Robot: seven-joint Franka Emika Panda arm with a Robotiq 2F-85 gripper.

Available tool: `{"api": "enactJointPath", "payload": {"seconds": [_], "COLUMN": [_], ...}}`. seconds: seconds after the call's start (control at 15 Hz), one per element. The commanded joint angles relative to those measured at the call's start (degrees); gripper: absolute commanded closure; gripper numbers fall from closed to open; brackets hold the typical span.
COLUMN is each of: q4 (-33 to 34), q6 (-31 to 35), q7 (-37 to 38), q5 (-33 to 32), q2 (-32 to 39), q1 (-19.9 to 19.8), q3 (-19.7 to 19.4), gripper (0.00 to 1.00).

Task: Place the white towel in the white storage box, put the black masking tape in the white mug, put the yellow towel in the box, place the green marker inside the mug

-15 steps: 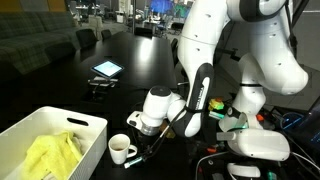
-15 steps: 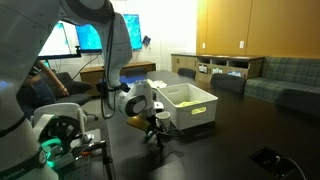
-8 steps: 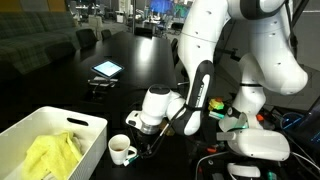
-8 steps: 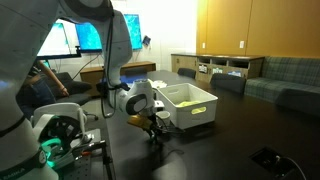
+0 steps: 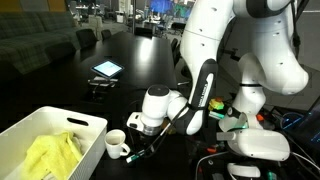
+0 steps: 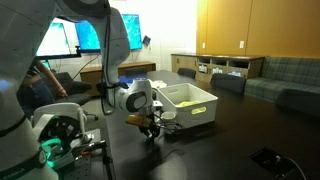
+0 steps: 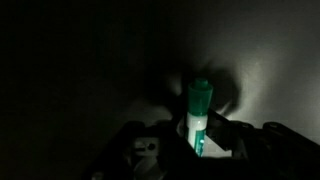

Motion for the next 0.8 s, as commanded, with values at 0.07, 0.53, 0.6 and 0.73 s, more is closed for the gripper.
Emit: {"api": "enactJointPath", "payload": {"seconds": [0.07,0.53,0.6,0.73], "q4": [-3.81,-4.96,-5.09,-4.10], "q6": [-9.02,-28.53,-31.24,-37.14], "q7": [2.78,14.14,14.82,14.91], "q5": [-5.42,-17.64,-18.33,-18.16], "q2": [-7.17,-17.62,-19.21,-21.30], "q1": [8.34,10.61,9.57,7.58], "q3": [-6.79,-5.79,-4.29,-1.01], "gripper": [0.86,0.89,0.89,0.88]}}
